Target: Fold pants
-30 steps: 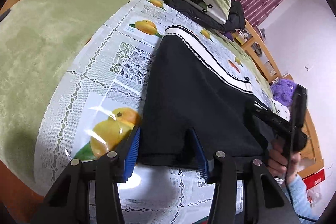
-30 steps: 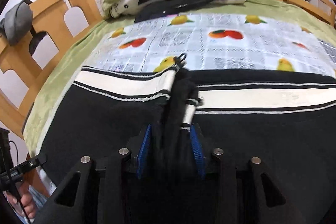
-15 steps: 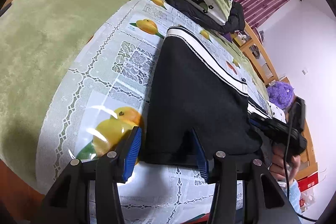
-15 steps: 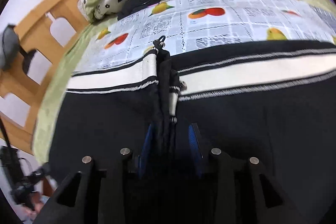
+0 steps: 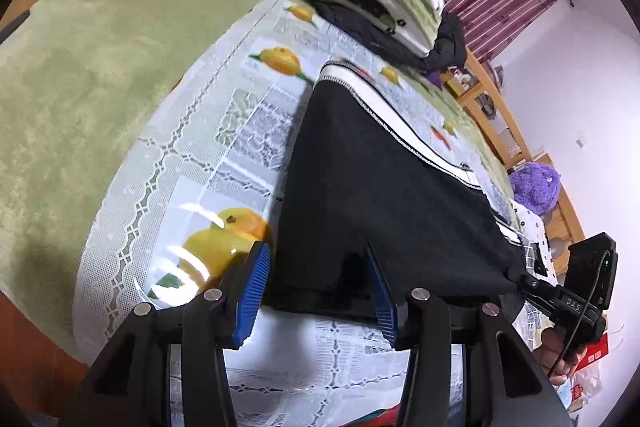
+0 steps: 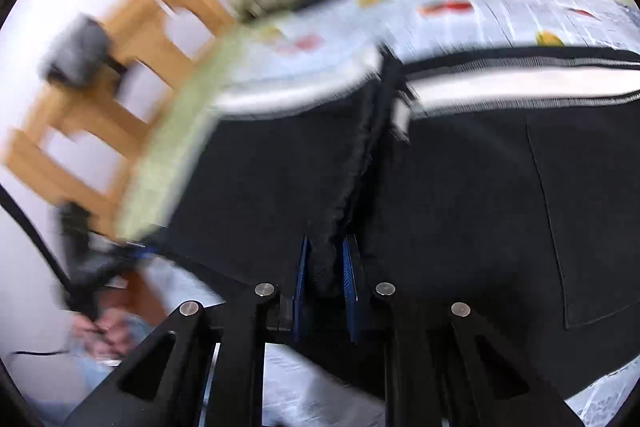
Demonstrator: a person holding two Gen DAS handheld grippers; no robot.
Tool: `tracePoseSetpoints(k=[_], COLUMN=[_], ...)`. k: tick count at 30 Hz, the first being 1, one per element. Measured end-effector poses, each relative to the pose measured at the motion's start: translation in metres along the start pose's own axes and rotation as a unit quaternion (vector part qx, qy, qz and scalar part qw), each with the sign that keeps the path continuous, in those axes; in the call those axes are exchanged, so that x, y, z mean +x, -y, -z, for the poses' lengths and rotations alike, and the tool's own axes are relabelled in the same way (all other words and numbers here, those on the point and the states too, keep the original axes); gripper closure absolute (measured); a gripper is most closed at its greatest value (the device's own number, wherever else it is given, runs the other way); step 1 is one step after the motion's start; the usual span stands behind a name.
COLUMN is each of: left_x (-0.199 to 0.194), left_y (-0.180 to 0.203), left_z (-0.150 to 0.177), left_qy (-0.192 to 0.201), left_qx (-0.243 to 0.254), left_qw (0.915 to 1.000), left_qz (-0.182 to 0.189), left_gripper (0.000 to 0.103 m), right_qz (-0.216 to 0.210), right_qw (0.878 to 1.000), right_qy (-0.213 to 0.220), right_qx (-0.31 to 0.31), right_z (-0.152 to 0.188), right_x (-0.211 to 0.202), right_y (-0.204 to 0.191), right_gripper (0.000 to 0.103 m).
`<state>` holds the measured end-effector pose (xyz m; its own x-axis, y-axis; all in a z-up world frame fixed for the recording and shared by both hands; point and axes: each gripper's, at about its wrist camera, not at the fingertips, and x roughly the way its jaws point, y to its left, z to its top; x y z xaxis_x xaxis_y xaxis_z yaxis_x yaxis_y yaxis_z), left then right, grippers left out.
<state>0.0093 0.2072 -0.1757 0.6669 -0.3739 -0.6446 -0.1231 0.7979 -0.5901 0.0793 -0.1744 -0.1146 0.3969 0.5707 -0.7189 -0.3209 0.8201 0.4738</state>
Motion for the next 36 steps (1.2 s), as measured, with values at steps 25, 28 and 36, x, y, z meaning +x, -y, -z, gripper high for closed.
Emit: tracePoseSetpoints(k=[25,28,36], left_x=[0.012,-0.004,0.023], left_y=[0.082,0.131,0.283], left_z=[-0.009,-0.012,0.022], left_qy=[0.034,0.065,0.033], left_qx=[0.098,0.15,0.288], left_qw=[0.9851,0.9802,0.9571], left_qz=[-0.137,-0.111,0.004], left_gripper=[0.087,0.088,0.09], right_qz=[0.257,0.284,0.246], right_qw=[0.962,0.952,0.962], right_qy=[0.091,0.112,0.107], right_qx=[-0.032,-0.04,0.055], right_z=[-0.009,-0.013,0.013], right_x=[-0.094,-0.116,-0.15], right_y=[0.053,0.071,0.151], right_gripper=[0.064,0.063,0.063])
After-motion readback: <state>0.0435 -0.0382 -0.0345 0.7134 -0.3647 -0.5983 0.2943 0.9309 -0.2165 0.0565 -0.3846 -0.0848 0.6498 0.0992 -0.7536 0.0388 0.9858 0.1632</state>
